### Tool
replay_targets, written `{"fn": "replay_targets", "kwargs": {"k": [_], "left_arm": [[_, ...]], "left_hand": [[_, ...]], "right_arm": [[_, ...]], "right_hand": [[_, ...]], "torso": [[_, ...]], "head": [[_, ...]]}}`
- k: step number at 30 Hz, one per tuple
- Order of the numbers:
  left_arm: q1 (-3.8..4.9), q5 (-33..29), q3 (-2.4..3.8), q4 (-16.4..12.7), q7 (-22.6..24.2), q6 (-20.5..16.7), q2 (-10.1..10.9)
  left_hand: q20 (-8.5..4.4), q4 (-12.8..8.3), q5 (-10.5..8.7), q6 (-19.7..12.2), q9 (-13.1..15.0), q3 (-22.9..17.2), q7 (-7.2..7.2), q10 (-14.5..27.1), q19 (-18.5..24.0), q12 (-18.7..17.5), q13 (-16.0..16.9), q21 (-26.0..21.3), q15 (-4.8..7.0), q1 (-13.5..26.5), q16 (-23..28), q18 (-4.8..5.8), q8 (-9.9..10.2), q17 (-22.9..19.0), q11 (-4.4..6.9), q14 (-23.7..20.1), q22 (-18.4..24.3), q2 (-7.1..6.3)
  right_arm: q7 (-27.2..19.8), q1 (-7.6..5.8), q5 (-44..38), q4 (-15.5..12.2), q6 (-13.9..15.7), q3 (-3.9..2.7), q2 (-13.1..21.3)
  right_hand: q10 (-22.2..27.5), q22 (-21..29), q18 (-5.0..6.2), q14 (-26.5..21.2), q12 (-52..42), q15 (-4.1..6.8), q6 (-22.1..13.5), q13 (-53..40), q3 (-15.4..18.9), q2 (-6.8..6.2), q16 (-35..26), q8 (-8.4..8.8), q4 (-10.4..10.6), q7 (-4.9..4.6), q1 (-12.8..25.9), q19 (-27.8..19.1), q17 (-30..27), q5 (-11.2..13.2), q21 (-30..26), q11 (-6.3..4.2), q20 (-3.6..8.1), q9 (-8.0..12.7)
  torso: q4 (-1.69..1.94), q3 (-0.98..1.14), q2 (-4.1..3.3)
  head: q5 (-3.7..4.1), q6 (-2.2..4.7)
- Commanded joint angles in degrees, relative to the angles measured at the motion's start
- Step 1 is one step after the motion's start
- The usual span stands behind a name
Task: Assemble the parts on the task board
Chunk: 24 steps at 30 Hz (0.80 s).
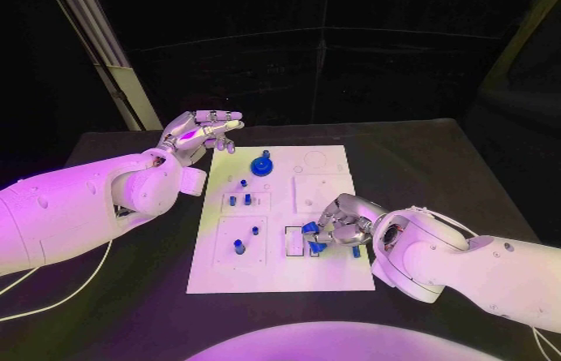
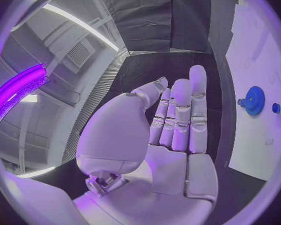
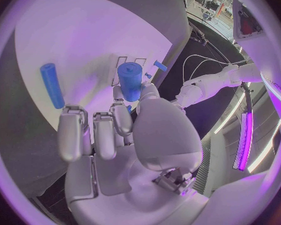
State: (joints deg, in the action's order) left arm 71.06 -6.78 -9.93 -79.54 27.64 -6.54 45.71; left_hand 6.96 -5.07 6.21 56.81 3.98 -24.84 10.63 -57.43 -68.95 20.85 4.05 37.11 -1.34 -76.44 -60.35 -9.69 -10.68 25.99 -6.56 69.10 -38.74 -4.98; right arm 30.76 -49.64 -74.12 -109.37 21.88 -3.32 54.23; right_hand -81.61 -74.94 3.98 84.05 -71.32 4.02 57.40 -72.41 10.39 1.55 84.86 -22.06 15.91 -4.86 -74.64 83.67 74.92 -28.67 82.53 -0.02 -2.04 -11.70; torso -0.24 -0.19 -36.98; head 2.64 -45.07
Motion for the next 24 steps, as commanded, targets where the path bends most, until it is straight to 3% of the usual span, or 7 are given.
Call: {"fn": "replay_targets", "kwargs": {"k": [1, 15, 17, 24], "left_arm": [[0.08, -0.12, 0.05, -0.23, 0.23, 0.81, -0.08], [0.1, -0.12, 0.05, -0.29, 0.21, 0.85, -0.23], [0.11, -0.12, 0.05, -0.29, 0.21, 0.84, -0.24], [0.11, -0.12, 0.05, -0.29, 0.2, 0.81, -0.22]], "left_hand": [[-0.12, -0.2, 0.27, -0.22, -0.06, 0.0, 0.12, 0.35, 0.22, 0.28, -0.05, -0.4, 0.03, 0.11, 0.2, -0.79, -0.2, -0.05, 0.02, -0.45, 0.04, 0.23], [-0.12, -0.2, 0.27, -0.22, -0.06, 0.0, 0.12, 0.35, 0.22, 0.28, -0.05, -0.4, 0.03, 0.11, 0.2, -0.79, -0.2, -0.05, 0.02, -0.45, 0.04, 0.23], [-0.12, -0.2, 0.27, -0.22, -0.06, 0.0, 0.12, 0.35, 0.22, 0.28, -0.05, -0.4, 0.03, 0.11, 0.2, -0.79, -0.2, -0.05, 0.02, -0.45, 0.04, 0.23], [-0.12, -0.2, 0.27, -0.22, -0.06, 0.0, 0.12, 0.35, 0.22, 0.28, -0.05, -0.4, 0.03, 0.11, 0.2, -0.79, -0.2, -0.05, 0.02, -0.45, 0.04, 0.23]], "right_arm": [[-0.92, -0.08, 2.12, 0.33, 0.41, -0.02, -1.06], [2.94, -0.09, 0.21, 2.78, -2.24, -0.03, -5.03], [3.27, -0.09, -0.47, 2.96, -2.56, -0.03, -5.22], [3.89, -0.1, -3.1, 3.3, -3.81, -0.03, -5.51]], "right_hand": [[-0.76, -0.39, -0.83, 4.01, 0.24, 0.37, 1.45, 0.22, 0.0, 1.45, 0.04, 0.08, 0.44, 0.98, -0.57, 0.19, 5.49, -0.28, 0.31, -0.61, 0.1, -0.99], [-0.75, -0.01, -0.75, 3.84, 2.21, 0.86, 4.09, 1.15, 2.05, 2.4, -0.54, 0.07, 0.68, 1.79, 3.15, 0.06, 4.75, 2.53, 0.04, -1.24, 0.48, -2.18], [-0.72, 0.05, -0.74, 3.82, 2.76, 0.95, 4.45, 1.47, 2.61, 2.61, -0.63, 0.09, 0.67, 1.93, 4.1, 0.05, 4.65, 4.4, -0.01, -1.36, 0.58, -2.43], [-0.56, 0.42, -0.67, 3.67, 4.86, 1.13, 5.17, 2.6, 5.54, 3.33, -1.26, 0.27, 0.72, 2.19, 8.38, -0.09, 3.87, 15.37, -0.31, -1.55, 0.79, -3.49]], "torso": [[0.04, 0.0, -0.01], [-0.07, 0.0, 0.04], [-0.05, 0.03, 0.01], [-0.09, 0.02, 0.06]], "head": [[-0.05, 0.01], [-0.22, -0.06], [-0.23, -0.07], [-0.28, -0.17]]}}
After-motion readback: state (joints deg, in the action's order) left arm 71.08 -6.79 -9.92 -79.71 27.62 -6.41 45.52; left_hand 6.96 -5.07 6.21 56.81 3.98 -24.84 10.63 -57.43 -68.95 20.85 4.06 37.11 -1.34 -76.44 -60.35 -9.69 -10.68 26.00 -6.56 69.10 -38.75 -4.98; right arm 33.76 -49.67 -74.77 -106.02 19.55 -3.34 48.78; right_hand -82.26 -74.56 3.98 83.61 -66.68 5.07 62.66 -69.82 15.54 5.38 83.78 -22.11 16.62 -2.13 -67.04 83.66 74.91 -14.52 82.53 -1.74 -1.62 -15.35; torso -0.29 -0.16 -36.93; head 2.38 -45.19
